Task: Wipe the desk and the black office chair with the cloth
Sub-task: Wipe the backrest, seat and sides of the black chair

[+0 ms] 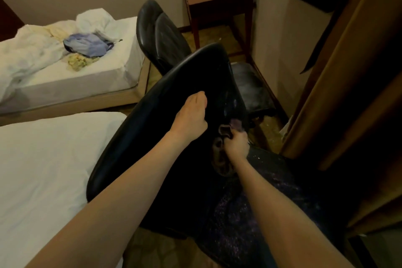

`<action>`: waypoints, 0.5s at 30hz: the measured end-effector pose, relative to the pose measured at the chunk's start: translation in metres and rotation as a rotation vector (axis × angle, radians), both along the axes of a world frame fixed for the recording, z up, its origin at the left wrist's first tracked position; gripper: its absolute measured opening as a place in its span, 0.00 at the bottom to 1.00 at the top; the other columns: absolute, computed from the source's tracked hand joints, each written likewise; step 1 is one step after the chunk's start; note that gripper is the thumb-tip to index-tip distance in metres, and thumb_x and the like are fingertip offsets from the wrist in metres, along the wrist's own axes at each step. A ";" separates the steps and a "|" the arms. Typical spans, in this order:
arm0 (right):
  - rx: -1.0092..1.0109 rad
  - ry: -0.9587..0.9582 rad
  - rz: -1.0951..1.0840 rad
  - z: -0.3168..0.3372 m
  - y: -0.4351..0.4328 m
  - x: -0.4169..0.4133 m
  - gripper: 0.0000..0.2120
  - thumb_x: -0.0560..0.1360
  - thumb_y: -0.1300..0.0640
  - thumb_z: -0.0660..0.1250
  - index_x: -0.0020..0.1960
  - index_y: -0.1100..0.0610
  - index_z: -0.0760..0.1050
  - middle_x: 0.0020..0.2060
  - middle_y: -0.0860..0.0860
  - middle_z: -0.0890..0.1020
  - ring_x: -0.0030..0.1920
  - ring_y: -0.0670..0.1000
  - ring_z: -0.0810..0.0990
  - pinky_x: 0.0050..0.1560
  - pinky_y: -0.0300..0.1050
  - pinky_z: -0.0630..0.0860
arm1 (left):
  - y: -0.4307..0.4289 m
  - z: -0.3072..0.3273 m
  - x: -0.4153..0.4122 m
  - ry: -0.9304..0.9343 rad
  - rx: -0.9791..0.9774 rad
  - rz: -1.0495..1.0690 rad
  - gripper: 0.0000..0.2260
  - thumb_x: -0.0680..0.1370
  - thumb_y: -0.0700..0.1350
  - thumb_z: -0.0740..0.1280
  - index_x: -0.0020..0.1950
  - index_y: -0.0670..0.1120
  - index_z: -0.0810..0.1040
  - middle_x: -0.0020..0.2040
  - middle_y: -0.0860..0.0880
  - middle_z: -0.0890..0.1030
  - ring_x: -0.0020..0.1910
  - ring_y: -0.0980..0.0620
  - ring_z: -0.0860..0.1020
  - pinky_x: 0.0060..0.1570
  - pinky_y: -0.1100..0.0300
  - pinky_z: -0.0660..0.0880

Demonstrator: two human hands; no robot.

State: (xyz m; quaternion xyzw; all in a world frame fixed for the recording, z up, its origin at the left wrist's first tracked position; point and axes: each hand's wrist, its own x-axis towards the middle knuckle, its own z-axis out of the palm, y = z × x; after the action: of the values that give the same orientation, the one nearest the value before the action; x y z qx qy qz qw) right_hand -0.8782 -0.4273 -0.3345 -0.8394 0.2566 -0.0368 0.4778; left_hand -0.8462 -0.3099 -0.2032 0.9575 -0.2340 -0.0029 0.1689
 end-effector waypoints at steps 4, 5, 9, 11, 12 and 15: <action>0.014 -0.025 -0.122 0.011 -0.026 0.003 0.16 0.77 0.61 0.61 0.65 0.58 0.74 0.63 0.59 0.70 0.61 0.62 0.72 0.63 0.50 0.67 | -0.012 -0.002 0.009 -0.031 0.083 -0.038 0.25 0.73 0.32 0.63 0.69 0.37 0.63 0.74 0.43 0.60 0.74 0.47 0.56 0.73 0.59 0.55; 0.018 -0.076 -0.174 0.025 -0.033 0.012 0.16 0.77 0.60 0.61 0.64 0.58 0.75 0.62 0.59 0.71 0.59 0.61 0.73 0.61 0.49 0.67 | -0.016 -0.001 0.012 -0.039 0.093 -0.048 0.25 0.73 0.32 0.63 0.70 0.37 0.63 0.74 0.42 0.59 0.75 0.47 0.55 0.73 0.59 0.55; 0.021 -0.342 -0.108 0.086 -0.029 0.051 0.11 0.77 0.59 0.62 0.56 0.58 0.79 0.55 0.57 0.74 0.54 0.57 0.74 0.53 0.45 0.67 | -0.026 -0.002 0.020 -0.071 0.050 0.067 0.19 0.73 0.32 0.61 0.64 0.37 0.67 0.70 0.41 0.66 0.71 0.46 0.61 0.68 0.58 0.61; -0.067 -0.391 0.004 0.096 -0.011 0.060 0.11 0.76 0.58 0.63 0.57 0.56 0.78 0.56 0.56 0.73 0.53 0.56 0.73 0.50 0.44 0.66 | -0.027 -0.006 0.022 -0.107 0.064 0.109 0.15 0.74 0.32 0.61 0.60 0.39 0.68 0.63 0.41 0.71 0.66 0.45 0.67 0.63 0.57 0.66; -0.108 -0.396 0.036 0.092 -0.003 0.062 0.12 0.76 0.58 0.63 0.58 0.56 0.77 0.57 0.55 0.71 0.53 0.55 0.73 0.49 0.43 0.65 | -0.026 -0.008 0.023 -0.123 0.077 0.112 0.15 0.74 0.33 0.62 0.60 0.39 0.68 0.62 0.41 0.71 0.65 0.45 0.68 0.62 0.57 0.66; -0.081 -0.290 0.019 0.053 -0.004 0.055 0.15 0.75 0.60 0.64 0.62 0.55 0.75 0.59 0.56 0.69 0.55 0.57 0.74 0.54 0.45 0.70 | -0.024 -0.009 0.028 -0.140 0.097 0.079 0.22 0.74 0.33 0.63 0.67 0.38 0.65 0.68 0.41 0.68 0.69 0.46 0.64 0.67 0.58 0.63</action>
State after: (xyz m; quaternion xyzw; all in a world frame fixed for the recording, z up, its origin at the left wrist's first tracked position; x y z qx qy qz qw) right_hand -0.8228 -0.4312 -0.2812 -0.8462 0.1753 -0.1634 0.4758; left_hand -0.8184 -0.3341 -0.2126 0.9708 -0.2070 0.0592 0.1053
